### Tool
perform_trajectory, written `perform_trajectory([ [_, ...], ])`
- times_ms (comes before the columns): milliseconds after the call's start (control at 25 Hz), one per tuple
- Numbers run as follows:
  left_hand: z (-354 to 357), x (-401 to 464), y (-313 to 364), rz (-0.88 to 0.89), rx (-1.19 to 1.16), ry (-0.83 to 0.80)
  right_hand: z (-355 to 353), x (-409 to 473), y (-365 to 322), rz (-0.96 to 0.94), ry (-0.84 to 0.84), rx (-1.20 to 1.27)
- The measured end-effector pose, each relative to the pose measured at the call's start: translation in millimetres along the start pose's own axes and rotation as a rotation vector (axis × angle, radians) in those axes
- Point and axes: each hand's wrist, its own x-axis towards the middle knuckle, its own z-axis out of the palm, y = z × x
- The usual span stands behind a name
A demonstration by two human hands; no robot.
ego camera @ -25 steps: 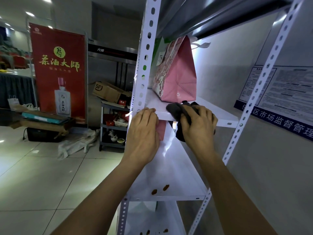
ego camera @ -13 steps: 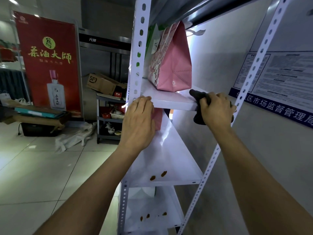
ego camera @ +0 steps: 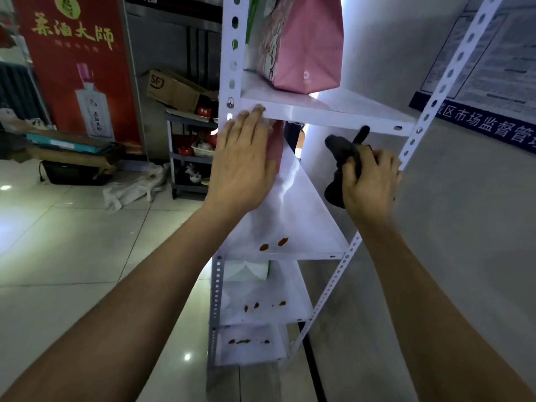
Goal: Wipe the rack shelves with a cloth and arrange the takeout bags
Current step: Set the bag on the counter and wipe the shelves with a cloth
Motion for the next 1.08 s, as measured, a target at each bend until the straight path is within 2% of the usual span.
perform_trajectory([
  [80, 16, -27, 2, -0.022, -0.049, -0.034, 19, -27, 10, 0.037, -0.078, 0.0],
  [200, 50, -75, 1, -0.109, -0.119, -0.201, 46, -60, 27, 0.056, -0.213, 0.01],
  [360, 93, -120, -8, -0.194, -0.15, -0.396, 82, -79, 45, 0.043, -0.272, 0.049],
  [680, 146, -165, -17, -0.297, -0.089, -0.588, 161, -101, 73, -0.047, -0.551, -0.039],
  [760, 154, -174, -17, -0.311, -0.064, -0.609, 174, -112, 80, -0.043, -0.636, -0.062],
  [920, 163, -175, -20, -0.33, -0.011, -0.557, 195, -113, 68, -0.092, -0.741, 0.051],
  [1080, 160, -174, -14, -0.353, 0.075, -0.531, 207, -114, 42, -0.201, -0.765, 0.123],
])
